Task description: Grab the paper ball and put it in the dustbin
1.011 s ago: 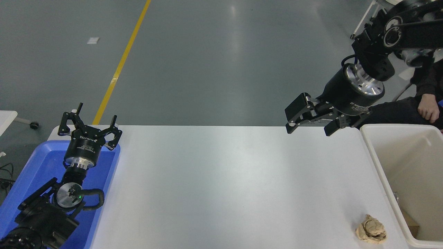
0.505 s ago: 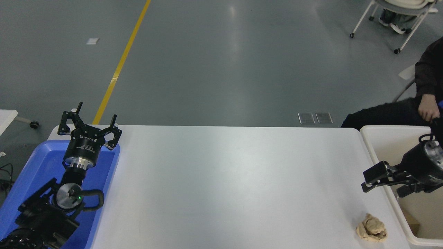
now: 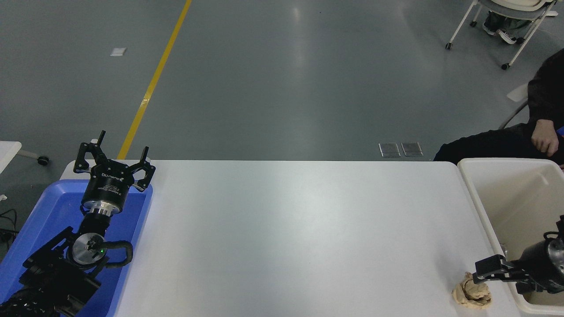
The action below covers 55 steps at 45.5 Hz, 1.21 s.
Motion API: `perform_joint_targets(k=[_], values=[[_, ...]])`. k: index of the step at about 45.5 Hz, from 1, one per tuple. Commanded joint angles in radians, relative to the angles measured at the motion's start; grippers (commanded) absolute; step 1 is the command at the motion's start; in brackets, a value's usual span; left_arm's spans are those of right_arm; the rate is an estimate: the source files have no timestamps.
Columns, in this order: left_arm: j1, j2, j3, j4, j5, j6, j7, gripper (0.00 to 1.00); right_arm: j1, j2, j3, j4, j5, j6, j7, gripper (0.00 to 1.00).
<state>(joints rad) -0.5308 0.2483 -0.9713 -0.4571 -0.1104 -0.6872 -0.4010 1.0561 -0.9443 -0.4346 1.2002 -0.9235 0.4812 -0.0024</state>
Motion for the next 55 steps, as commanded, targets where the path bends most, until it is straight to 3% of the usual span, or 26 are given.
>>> perform_joint_targets(k=[1, 15, 17, 19, 23, 25, 28, 38, 55], values=[[0.000, 0.000, 0.000, 0.000, 0.000, 0.000, 0.001, 1.00, -0.136, 0.081, 0.066, -0.097, -0.020, -0.056, 0.001, 1.00], [0.000, -0.001, 0.000, 0.000, 0.000, 0.000, 0.001, 1.00, -0.223, 0.160, 0.126, -0.166, -0.020, -0.128, 0.001, 1.00], [0.000, 0.000, 0.000, 0.000, 0.000, -0.002, 0.001, 1.00, -0.226, 0.167, 0.126, -0.174, -0.020, -0.142, 0.002, 0.96], [0.000, 0.000, 0.000, 0.000, 0.000, 0.000, -0.001, 1.00, -0.229, 0.171, 0.126, -0.179, -0.020, -0.151, 0.005, 0.83], [0.000, 0.000, 0.000, 0.000, 0.000, -0.002, -0.001, 1.00, -0.229, 0.173, 0.125, -0.180, -0.020, -0.154, 0.016, 0.26], [0.000, 0.000, 0.000, 0.000, 0.000, -0.002, 0.001, 1.00, -0.228, 0.174, 0.123, -0.180, -0.020, -0.154, 0.018, 0.12], [0.000, 0.000, 0.000, 0.000, 0.000, 0.000, 0.001, 1.00, -0.228, 0.179, 0.123, -0.180, -0.020, -0.153, 0.018, 0.00], [-0.001, 0.000, 0.002, -0.002, 0.000, -0.002, 0.001, 1.00, -0.206, 0.153, 0.117, -0.166, -0.020, -0.144, 0.035, 0.00], [-0.001, 0.000, 0.003, -0.002, 0.000, -0.006, 0.001, 1.00, 0.249, -0.140, -0.027, 0.079, -0.054, 0.065, 0.035, 0.00]])
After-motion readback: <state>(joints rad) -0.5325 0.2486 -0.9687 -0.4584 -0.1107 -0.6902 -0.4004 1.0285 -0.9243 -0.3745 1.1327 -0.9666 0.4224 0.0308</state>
